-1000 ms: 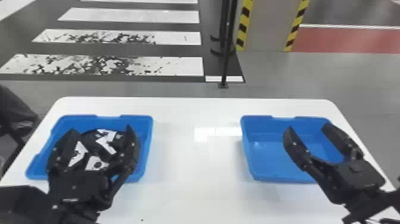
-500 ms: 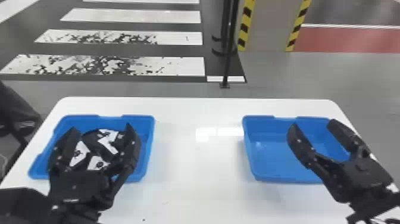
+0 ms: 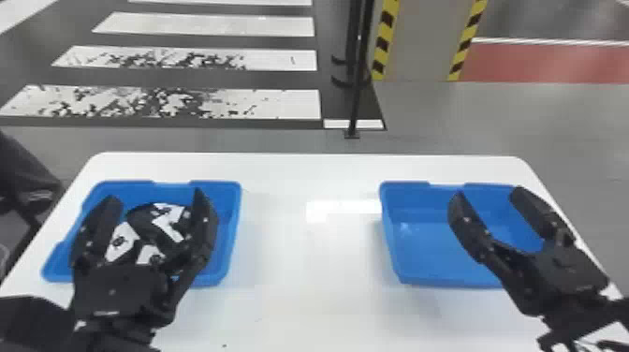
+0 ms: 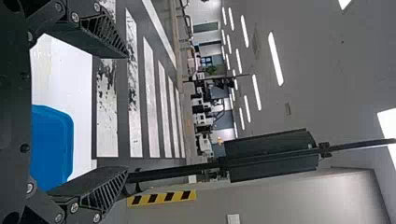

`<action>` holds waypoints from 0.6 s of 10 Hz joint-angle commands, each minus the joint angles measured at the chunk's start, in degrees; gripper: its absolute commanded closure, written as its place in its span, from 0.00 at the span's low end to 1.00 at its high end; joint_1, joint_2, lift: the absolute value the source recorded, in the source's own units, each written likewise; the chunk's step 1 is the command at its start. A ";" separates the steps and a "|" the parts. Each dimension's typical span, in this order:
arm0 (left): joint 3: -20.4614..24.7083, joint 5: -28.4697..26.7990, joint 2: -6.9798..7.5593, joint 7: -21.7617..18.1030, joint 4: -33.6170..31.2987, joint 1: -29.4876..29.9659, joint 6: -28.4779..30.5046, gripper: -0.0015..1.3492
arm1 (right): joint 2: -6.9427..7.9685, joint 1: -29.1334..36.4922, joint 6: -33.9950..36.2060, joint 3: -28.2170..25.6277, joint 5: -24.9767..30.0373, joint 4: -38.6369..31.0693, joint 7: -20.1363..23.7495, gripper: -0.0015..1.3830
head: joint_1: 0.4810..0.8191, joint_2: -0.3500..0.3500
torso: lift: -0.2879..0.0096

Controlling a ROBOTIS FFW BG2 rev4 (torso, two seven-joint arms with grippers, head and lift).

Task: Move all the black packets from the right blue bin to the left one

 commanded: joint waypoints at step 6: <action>-0.29 0.39 0.26 -0.02 0.02 -0.01 0.18 0.05 | -0.25 -0.99 -0.03 0.76 -0.35 1.18 -0.09 0.13 | 0.63 0.46 | 0.50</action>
